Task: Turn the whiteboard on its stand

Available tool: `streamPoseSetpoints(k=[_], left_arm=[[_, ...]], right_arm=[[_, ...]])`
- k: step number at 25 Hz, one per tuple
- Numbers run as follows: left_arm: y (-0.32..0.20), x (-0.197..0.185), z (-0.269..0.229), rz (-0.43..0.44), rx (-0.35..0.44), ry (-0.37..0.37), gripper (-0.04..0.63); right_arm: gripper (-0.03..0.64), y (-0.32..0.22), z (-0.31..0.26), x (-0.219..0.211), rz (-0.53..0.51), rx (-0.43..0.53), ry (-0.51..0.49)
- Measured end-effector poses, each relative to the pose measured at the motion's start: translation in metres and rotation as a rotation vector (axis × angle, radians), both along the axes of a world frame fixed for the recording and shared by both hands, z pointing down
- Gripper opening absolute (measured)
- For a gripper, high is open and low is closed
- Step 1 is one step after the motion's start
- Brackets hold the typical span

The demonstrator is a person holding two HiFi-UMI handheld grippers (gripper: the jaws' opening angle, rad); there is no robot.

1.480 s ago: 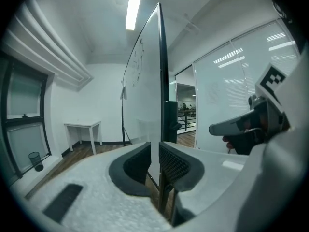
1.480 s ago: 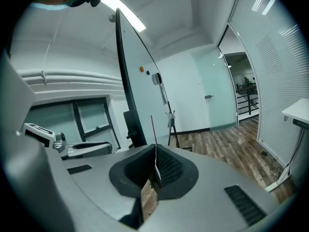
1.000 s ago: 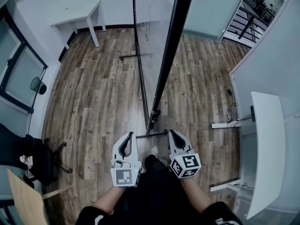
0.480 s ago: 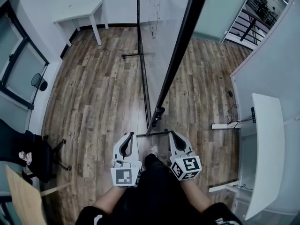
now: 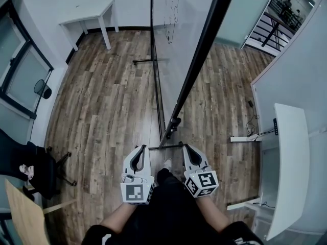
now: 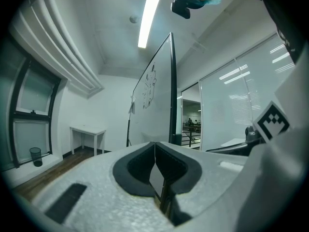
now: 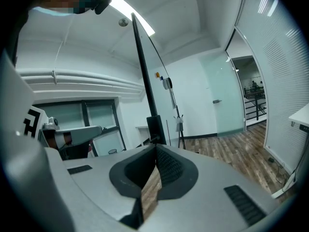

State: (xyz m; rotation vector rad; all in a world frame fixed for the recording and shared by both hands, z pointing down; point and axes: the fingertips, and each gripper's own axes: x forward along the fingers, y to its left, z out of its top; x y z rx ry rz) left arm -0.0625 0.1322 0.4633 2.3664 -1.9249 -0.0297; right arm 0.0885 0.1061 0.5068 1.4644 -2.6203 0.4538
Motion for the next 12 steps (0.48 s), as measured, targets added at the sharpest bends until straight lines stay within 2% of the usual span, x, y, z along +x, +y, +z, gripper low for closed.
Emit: streamPoseSetpoints(k=[12], left_arm=[[0.0004, -0.008, 0.0039, 0.006, -0.017, -0.002, 0.02]], right_arm=[[0.012, -0.0043, 0.0051, -0.0104, 0.0, -0.016, 0.01]])
